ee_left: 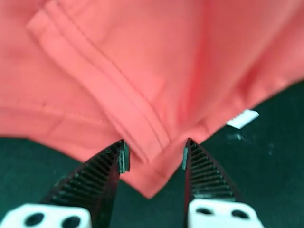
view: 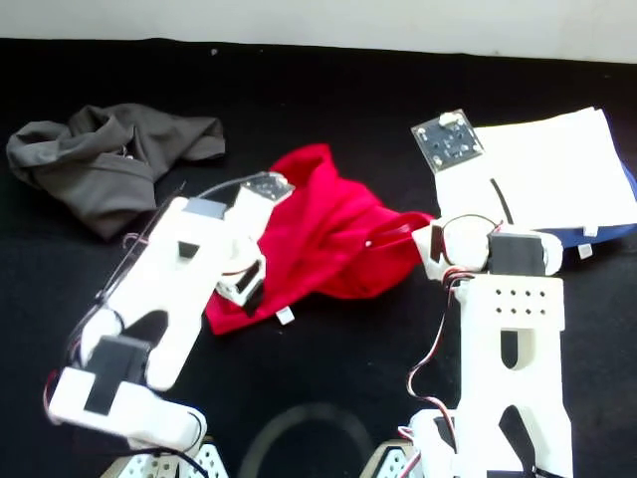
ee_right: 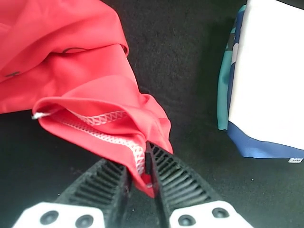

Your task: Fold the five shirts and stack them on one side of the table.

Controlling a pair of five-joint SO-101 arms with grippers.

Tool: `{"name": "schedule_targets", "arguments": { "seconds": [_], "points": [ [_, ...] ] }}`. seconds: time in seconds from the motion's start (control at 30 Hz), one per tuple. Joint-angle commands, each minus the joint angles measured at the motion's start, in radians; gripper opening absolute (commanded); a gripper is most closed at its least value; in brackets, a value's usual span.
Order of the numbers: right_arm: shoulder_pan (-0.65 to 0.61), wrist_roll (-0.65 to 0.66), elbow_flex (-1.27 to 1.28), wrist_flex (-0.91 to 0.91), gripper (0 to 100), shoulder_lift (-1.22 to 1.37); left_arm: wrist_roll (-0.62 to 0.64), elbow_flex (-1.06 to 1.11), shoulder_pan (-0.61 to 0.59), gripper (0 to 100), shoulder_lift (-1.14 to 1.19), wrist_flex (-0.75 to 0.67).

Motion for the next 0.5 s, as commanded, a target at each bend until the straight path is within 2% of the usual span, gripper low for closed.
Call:
{"name": "schedule_targets", "arguments": {
  "seconds": [0.0,0.1,0.23,0.3,0.47],
  "points": [
    [-0.001,0.006,0.005,-0.007,0.6,-0.035,0.006,-0.090,-0.031,19,0.051,-0.020],
    [-0.001,0.006,0.007,-0.007,0.6,-0.035,0.006,-0.143,-0.042,17,0.054,0.041],
    [-0.001,0.006,0.007,-0.007,0.6,-0.028,0.006,-0.236,-0.048,0,0.054,0.127],
    [-0.001,0.006,0.007,-0.007,0.6,-0.025,0.006,-0.280,-0.050,3,0.054,0.169],
    [-0.001,0.008,0.007,-0.015,0.6,-0.025,0.003,-0.383,-0.079,1,0.062,0.206]
  ]
}}
